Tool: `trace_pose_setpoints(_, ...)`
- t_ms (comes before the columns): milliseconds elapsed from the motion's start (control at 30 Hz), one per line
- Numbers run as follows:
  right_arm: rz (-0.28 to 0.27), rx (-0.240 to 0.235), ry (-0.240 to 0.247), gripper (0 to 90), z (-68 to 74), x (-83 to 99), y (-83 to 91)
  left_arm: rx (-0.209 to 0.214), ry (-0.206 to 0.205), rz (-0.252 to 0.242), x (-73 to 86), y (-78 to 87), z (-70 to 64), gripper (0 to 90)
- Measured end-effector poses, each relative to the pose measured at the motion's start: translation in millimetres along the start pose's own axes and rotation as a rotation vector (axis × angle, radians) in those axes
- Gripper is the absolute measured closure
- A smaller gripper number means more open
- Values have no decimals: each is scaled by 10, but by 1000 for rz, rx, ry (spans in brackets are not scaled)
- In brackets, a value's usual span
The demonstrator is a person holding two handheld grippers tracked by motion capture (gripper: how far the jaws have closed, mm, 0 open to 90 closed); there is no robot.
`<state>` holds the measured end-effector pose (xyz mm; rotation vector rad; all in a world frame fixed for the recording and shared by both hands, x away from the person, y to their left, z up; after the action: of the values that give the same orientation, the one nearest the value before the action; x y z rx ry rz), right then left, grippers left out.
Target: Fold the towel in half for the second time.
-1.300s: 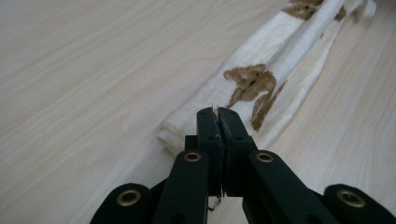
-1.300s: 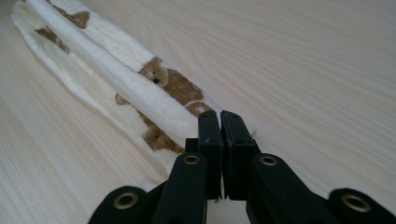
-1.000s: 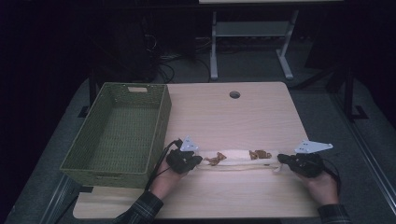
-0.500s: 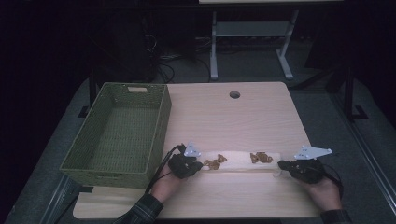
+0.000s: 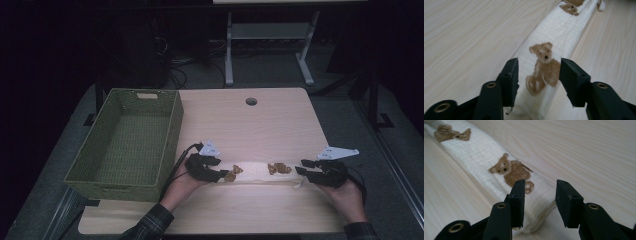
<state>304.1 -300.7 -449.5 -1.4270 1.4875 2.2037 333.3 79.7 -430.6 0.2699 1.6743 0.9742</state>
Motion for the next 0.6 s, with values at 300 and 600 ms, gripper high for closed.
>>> trace_pose_setpoints(300, 11, 26, -14, 576, -76, -52, -166, 81, -32, -1, -208, -312, 133, 421)
trace_pose_setpoints(600, 23, 46, -52, 593, -195, -34, -270, 120, -59, 30, -283, -683, 200, 388)
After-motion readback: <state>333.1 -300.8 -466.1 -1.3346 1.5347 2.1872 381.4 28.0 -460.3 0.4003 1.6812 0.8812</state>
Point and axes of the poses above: each handheld gripper's, and its own axes: y roughly backward along the jaws, x roughly out of its underside, z roughly to its left, the point moved 1 cm from there along -y, roughly forward along the jaws, and after that the axes turned 2 degrees about -y, right-handed, at the moved point
